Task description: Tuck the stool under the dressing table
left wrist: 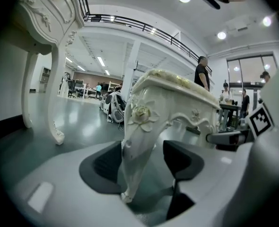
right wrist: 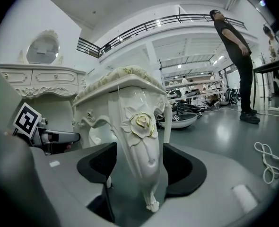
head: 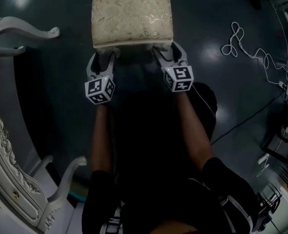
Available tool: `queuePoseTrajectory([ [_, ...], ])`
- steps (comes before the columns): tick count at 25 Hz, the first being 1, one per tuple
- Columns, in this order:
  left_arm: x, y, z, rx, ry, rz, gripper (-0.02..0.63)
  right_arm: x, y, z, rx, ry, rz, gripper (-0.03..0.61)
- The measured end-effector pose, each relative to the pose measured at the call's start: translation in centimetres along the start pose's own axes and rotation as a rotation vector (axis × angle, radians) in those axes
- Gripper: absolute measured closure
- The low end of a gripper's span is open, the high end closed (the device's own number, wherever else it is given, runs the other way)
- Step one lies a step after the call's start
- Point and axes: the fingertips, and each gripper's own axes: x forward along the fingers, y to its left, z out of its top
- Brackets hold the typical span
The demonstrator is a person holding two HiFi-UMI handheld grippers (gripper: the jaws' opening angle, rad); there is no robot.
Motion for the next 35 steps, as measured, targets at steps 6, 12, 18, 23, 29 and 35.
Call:
queuePoseTrajectory([
  [6,2.0,0.3,0.6,0.016,0.006,-0.02,0.339,0.7,-0.2,0.4,-0.011,-0.011,-0.032,0.288],
  [12,3.8,0.1,0.1,0.025,0.031,-0.092,0.341,1.5,-0.3,0.3,-0.014,-0.003,-0.003,0.304],
  [18,5.0,-0.5,0.2,0.131,0.051,-0.079,0.364,1.5,-0.7,0.3,-0.052,0.04,-0.019,0.311],
  [23,4.0,-0.9,0.4,0.165,0.042,-0.059,0.376,0.9,-0.6,0.7,-0.074,0.038,-0.032,0.316],
  [29,1.7,-0.6,3.7,0.15,-0.049,-0.008,0.383,-0.2,0.8,3.9,-0.116,-0.015,-0.002,0.325],
  [35,0.1,-0.8,6.7,0.169,-0.137,0.028,0.39,-0.7,1.4,6.8,-0.124,-0.071,0.022,0.329],
])
